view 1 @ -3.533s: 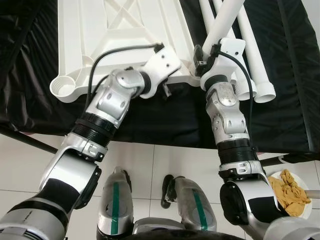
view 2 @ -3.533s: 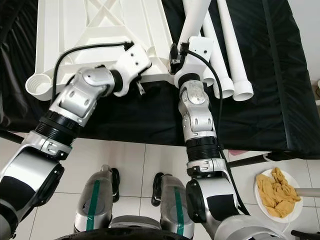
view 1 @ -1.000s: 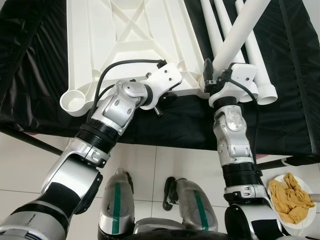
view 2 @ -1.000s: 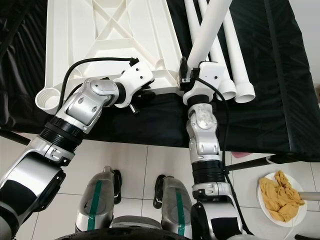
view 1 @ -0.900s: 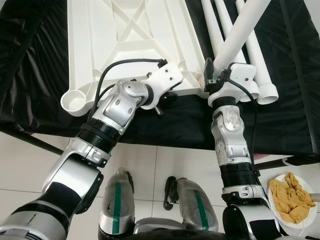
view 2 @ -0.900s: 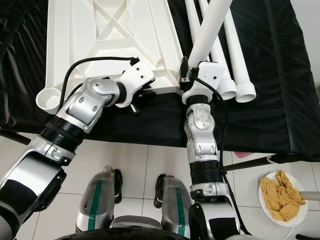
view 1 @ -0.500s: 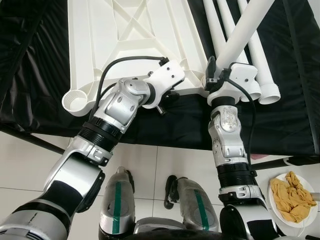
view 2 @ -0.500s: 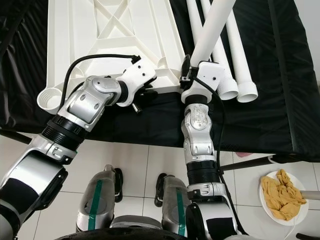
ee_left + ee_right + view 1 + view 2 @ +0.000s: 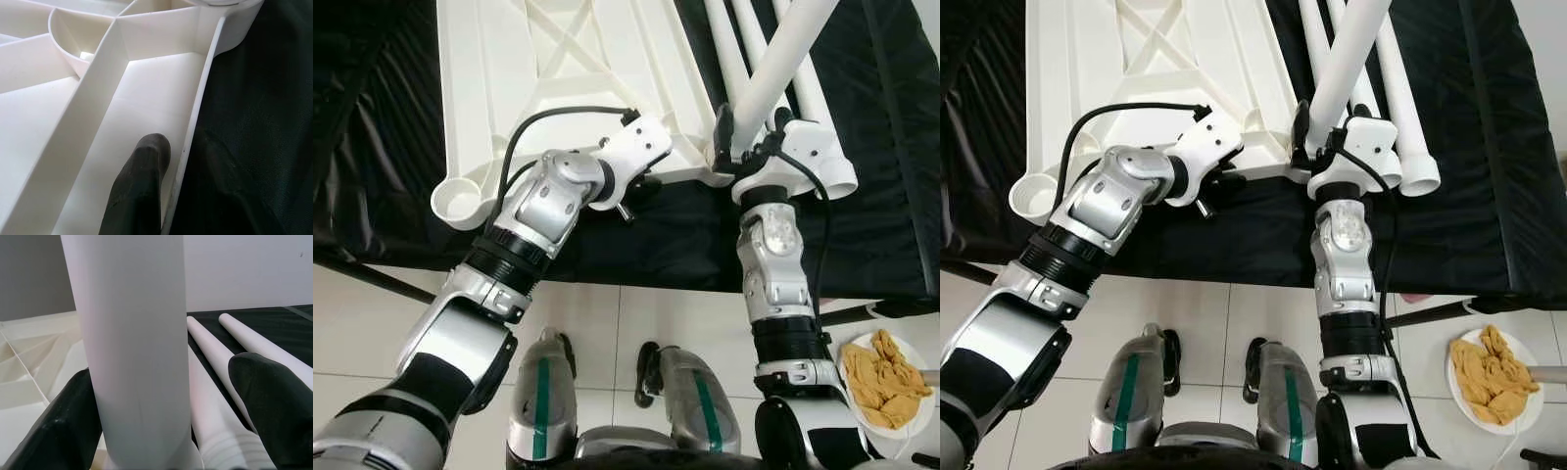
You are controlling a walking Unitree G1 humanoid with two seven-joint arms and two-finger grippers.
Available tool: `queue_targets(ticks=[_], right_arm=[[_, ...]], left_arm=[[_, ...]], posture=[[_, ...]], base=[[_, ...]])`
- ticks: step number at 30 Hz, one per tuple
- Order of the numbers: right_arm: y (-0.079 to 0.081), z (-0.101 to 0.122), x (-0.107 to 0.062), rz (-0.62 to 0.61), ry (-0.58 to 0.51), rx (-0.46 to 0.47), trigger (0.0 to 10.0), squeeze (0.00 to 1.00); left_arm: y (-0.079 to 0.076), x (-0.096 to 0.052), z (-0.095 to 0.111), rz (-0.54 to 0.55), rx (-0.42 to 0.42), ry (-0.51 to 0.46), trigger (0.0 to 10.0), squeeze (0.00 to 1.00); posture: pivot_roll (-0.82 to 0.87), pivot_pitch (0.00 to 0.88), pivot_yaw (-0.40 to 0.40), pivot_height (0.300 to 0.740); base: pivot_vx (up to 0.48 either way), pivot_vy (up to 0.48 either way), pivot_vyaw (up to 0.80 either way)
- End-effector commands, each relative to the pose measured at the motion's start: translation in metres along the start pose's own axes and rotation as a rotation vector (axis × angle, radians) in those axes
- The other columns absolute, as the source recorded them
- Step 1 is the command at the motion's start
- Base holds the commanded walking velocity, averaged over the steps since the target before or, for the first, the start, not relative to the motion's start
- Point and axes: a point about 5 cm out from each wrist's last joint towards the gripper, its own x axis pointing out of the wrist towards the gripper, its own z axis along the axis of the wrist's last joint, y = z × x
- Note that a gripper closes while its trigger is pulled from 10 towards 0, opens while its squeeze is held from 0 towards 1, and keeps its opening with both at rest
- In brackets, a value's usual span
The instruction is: Building children table
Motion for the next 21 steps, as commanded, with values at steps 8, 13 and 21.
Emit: queue_targets(ticks=[8, 13, 21], right_arm=[[-0.017, 0.014, 0.023, 0.302, 0.065, 0.047, 10.0, 0.00], [-0.035, 0.015, 0.030, 0.462, 0.156, 0.030, 10.0, 0.00], [-0.054, 0.016, 0.028, 0.675, 0.259, -0.030, 10.0, 0.00]], left_arm=[[0.007, -0.001, -0.010, 0.065, -0.005, 0.048, 10.0, 0.00], [0.006, -0.001, -0.008, 0.063, 0.001, 0.045, 10.0, 0.00], [0.005, 0.000, -0.008, 0.058, 0.013, 0.046, 10.0, 0.00]], posture=[[0.05, 0.085, -0.031, 0.740], [0.05, 0.080, -0.028, 0.740], [0.05, 0.074, -0.023, 0.740]], base=[[0.000, 0.000, 0.00], [0.000, 0.000, 0.00], [0.000, 0.000, 0.00]])
